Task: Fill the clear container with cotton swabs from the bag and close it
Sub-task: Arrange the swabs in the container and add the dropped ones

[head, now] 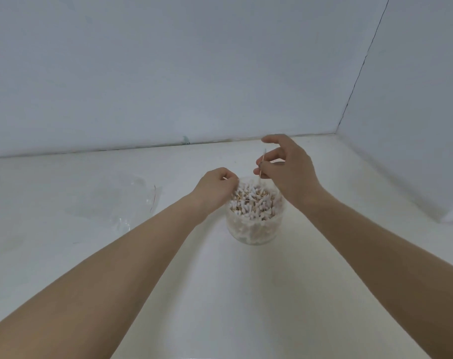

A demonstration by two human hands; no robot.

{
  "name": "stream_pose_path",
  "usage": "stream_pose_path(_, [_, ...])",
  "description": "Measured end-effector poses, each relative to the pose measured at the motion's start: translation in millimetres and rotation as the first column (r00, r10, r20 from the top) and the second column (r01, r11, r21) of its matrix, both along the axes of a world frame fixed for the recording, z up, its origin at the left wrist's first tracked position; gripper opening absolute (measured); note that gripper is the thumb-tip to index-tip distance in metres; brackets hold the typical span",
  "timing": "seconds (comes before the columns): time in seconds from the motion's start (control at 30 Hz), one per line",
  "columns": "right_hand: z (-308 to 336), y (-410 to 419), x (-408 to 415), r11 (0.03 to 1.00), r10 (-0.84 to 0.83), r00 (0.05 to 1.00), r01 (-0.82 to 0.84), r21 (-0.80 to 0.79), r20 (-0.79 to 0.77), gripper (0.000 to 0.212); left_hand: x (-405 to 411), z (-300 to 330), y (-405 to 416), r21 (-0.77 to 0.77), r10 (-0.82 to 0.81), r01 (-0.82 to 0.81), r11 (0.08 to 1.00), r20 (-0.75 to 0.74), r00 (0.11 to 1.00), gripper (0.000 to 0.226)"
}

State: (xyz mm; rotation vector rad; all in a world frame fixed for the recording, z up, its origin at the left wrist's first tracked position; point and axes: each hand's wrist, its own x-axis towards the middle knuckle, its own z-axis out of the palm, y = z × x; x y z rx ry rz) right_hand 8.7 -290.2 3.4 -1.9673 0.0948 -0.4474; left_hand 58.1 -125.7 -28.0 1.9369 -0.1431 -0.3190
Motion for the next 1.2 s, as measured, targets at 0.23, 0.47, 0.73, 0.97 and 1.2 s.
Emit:
stream_pose_path(0.23, [-16.0,10.6,6.7,0.985,-0.082,0.988,0.101,-0.138,0.132,0.010,-0.3,9.7,-9.6,-0.071,0.020,-0.022,0.997,-0.027,0.999,0.030])
stream_pose_path(0.47, [-34.8,0.7,9.7,0.948,-0.046,0.998,0.057,-0.313,0.044,0.007,2.8,15.7,-17.0,-0.002,-0.017,0.017,1.000,-0.028,0.999,0.034])
stream_pose_path(0.73, [-21.5,-10.7,14.2,0.905,-0.033,0.977,0.119,0.408,-0.212,0.017,6.6,16.5,-26.9,0.068,-0.025,0.029,0.997,-0.054,0.998,0.042])
stream_pose_path(0.97, [-22.9,-10.6,17.0,0.800,0.095,0.904,0.180,0.572,-0.417,0.022,5.1,6.7,-32.6,0.101,-0.029,0.028,0.994,0.009,1.000,0.027])
stream_pose_path(1.2, [-30.4,-8.2,26.8,0.955,0.039,0.929,0.074,0.286,-0.369,0.011,6.4,5.1,-34.1,0.107,-0.039,0.036,0.994,0.021,0.999,0.022])
